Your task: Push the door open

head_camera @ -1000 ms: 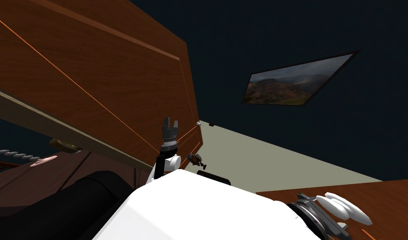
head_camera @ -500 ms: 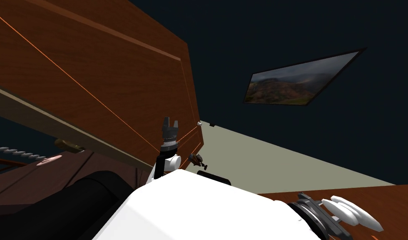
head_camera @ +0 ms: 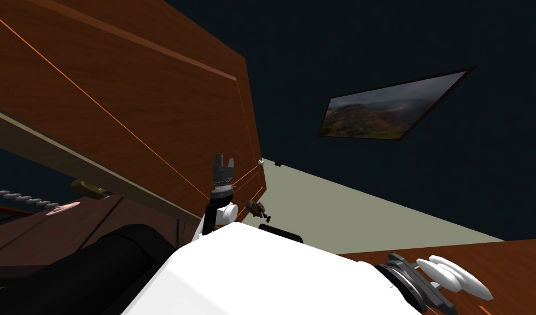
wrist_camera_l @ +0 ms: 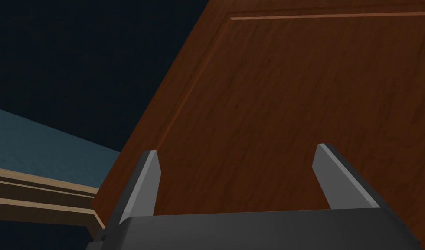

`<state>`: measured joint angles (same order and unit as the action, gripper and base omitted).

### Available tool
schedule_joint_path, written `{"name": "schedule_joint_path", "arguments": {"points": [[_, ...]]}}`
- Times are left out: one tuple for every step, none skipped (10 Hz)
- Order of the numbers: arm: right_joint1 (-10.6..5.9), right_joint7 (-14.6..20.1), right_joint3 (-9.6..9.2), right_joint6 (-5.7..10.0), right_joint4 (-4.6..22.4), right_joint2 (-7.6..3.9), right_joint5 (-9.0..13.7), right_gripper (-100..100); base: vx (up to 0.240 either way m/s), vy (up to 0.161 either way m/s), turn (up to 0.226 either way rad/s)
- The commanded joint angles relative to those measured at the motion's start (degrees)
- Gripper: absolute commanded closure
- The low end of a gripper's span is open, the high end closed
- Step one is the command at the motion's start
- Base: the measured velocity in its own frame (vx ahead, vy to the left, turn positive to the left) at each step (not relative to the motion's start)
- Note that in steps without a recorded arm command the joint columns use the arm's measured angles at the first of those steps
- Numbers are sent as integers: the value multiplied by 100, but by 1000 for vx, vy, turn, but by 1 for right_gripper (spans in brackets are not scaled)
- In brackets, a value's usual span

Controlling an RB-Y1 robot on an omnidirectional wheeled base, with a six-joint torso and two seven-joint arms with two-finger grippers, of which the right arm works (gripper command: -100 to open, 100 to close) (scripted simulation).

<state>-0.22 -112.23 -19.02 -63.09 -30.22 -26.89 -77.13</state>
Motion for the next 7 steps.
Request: {"name": "schedule_joint_path", "arguments": {"points": [[15,62,46,-80,122,-72,13,100,51,-7,19],[15,62,46,-80,122,-72,13,100,-57,-40,-23],[19,59,69,-93,143,-76,35,100,19,-11,-9],[19,59,69,-93,143,-76,35,100,26,18,29],[19,59,69,-93,143,-76,35,100,1,-17,-21],[19,59,69,-93,143,-76,35,100,-10,-5,-11],[19,59,69,-93,199,-76,35,100,26,0,-12]]}}
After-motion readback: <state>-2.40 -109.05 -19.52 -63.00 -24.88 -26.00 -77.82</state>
